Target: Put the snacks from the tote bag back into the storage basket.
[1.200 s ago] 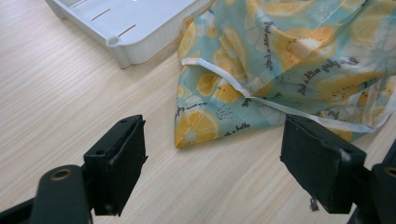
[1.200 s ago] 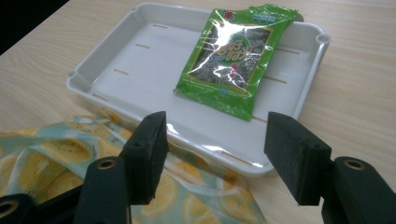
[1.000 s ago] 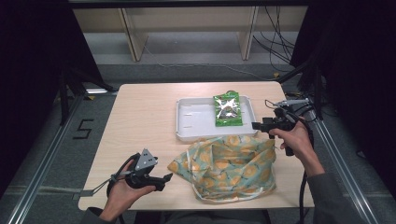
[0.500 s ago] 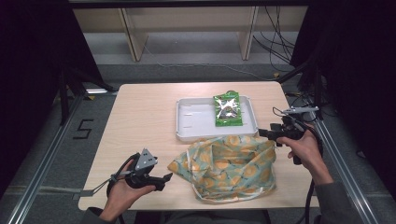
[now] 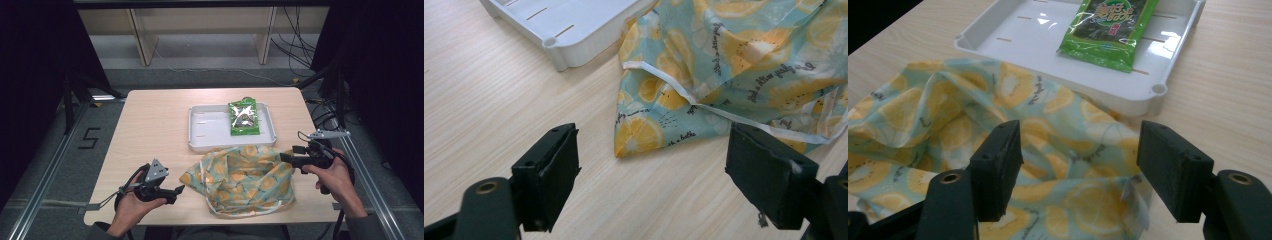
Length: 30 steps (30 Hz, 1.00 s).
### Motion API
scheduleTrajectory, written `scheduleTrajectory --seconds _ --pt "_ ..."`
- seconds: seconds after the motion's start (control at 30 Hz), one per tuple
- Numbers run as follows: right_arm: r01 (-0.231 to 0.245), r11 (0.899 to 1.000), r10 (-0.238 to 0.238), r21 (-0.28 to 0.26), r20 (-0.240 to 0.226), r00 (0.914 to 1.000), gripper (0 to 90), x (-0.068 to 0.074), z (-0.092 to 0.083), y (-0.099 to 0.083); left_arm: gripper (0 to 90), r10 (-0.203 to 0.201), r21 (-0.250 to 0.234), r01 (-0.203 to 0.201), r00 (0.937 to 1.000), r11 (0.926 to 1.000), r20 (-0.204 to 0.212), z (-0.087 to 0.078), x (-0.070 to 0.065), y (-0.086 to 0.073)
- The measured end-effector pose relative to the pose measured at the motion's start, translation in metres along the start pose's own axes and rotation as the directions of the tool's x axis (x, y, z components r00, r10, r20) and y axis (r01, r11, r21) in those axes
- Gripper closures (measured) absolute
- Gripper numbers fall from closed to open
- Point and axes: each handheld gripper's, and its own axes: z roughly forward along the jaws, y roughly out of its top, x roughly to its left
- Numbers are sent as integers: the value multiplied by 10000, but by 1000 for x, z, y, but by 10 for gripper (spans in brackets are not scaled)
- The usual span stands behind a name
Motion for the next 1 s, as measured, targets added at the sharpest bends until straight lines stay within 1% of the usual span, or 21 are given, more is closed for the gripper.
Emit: scheduleTrajectory --seconds 0.03,0.1,0.13,0.17,0.2,0.23,0.27,0.3,0.33,0.37,0.43,0.47,0.6,0.63,0.73,0.77,0.83,0.87,0.9,0.93,1.0 --pt "117 9998 -117 -133 26 9999 357 0 0 -1 208 -4 1 4 10000 10000 -4 0 0 0" --pt "-82 9999 81 -68 -45 10000 357 2 -1 -5 208 88 -24 -88 10000 10000 14 0 1 0" --pt "325 9992 -325 -222 -15 9995 357 0 0 -7 208 84 -13 -84 10000 10000 12 0 1 0" --pt "-120 9999 120 11 -44 9999 357 5 -1 -9 208 84 -19 -84 10000 10000 8 0 1 0" --pt "225 9997 -226 -137 -71 9997 357 3 0 -10 208 133 -23 -133 9999 9999 27 0 2 0" --pt "109 9998 -110 -135 -69 9999 356 6 2 -13 208 188 -38 -188 9998 9998 9 0 2 1" --pt "355 9994 -354 17 -102 9993 357 5 2 -15 208 172 -61 -172 9999 9998 16 -1 2 1" --pt "65 9998 -62 163 -185 9998 356 10 2 -18 208 159 -76 -160 9999 9998 -18 0 2 0" --pt "92 9999 -89 139 -201 9998 355 11 4 -21 208 154 -79 -154 9999 9998 -2 0 2 0" --pt "378 9992 -375 137 -244 9990 354 11 3 -22 208 164 -67 -164 9999 9998 44 -1 2 0" --pt "267 9989 -252 388 -382 9990 351 16 1 -25 208 175 -83 -175 9998 9998 -18 0 2 1" --pt "542 9984 -535 187 -370 9979 350 15 1 -27 208 146 -97 -146 9999 9998 -4 -1 2 1" --pt "184 9996 -174 232 -402 9990 348 19 -2 -37 208 167 -54 -167 9999 9998 39 0 2 0" --pt "546 9983 -538 225 -366 9979 347 16 -2 -38 208 -47 -33 47 10000 10000 1 0 0 0" --pt "88 9988 -72 477 -334 9994 345 20 -3 -45 208 205 -34 -205 9998 9998 54 0 1 0" --pt "330 9985 -318 429 -289 9991 344 18 -4 -47 208 214 -25 -214 9998 9998 12 0 1 0" --pt "205 9988 -188 441 -401 9990 340 19 -4 -52 208 -38 -38 38 10000 10000 -3 0 0 0" --pt "261 9980 -248 571 -249 9994 335 19 -6 -54 208 -7 -30 7 10000 10000 -4 0 0 0" --pt "548 9975 -533 439 -348 9980 335 17 -5 -55 208 -14 -19 14 10000 10000 -6 0 0 0" --pt "198 9979 -183 618 -252 9995 335 20 -7 -57 208 -14 -41 14 10000 10000 49 1 0 0" --pt "305 9985 -292 464 -275 9992 334 18 -8 -60 208 69 -22 -69 10000 10000 54 1 0 0"
